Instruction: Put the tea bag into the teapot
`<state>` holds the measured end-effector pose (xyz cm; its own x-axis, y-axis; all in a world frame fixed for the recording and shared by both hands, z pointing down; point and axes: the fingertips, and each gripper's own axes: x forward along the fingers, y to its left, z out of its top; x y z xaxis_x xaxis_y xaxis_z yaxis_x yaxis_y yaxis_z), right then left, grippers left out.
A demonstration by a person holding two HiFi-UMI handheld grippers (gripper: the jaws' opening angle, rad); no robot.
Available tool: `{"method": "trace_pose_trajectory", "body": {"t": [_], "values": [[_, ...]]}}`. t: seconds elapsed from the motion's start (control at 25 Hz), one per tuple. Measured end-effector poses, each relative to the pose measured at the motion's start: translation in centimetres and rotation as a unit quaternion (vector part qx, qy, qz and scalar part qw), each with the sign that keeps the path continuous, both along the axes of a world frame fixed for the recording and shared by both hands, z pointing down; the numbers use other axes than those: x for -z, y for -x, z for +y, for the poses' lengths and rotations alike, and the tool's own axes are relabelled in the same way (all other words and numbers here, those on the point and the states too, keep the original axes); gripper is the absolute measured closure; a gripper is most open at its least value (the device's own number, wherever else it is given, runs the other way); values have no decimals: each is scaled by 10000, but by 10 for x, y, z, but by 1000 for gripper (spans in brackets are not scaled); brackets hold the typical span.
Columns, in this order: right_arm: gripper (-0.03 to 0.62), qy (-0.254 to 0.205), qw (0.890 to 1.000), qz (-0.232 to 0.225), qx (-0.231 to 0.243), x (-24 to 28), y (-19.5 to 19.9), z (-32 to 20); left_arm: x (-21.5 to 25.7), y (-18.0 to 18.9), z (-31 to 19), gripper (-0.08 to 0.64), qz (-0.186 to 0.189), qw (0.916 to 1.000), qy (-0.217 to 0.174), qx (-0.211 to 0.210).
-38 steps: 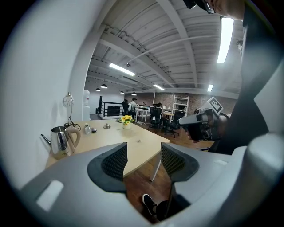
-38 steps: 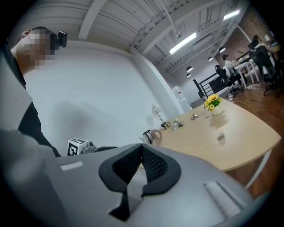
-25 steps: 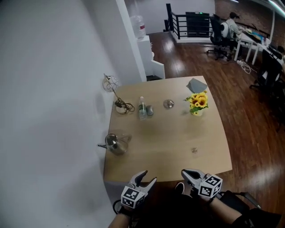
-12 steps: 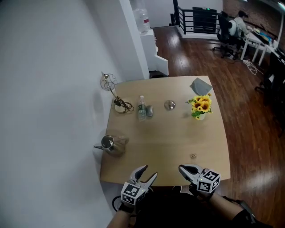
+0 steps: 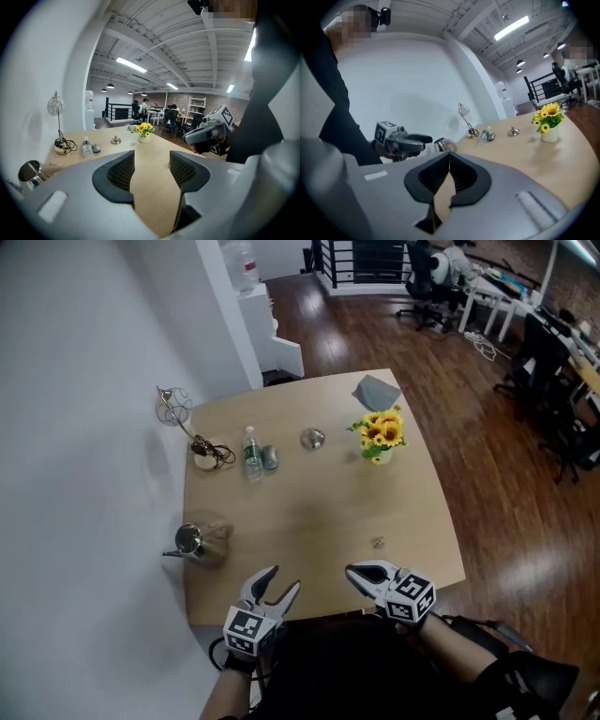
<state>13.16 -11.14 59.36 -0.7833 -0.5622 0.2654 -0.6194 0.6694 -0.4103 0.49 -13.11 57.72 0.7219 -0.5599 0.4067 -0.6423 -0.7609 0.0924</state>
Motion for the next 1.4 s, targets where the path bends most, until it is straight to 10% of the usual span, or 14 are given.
{"method": "trace_pose_trajectory", "body": {"t": [0.32,0.8,1.0,1.4], "values": [[514,411,9895,1285,-524,-72,-55,-12,-10,-3,-7,329,-50,9994,148,-305],[490,1136,9198,3688,-715,-195,-131,-47,-24,2,-21,330,-181,9990,329,-245],[491,1429,9021,4004,-735,-224,-143,-47,-25,10,-21,330,-219,9990,359,-170],[583,1549,9066,3838,-818,-218,-131,-56,-24,31,-26,330,-219,9992,332,18]]}}
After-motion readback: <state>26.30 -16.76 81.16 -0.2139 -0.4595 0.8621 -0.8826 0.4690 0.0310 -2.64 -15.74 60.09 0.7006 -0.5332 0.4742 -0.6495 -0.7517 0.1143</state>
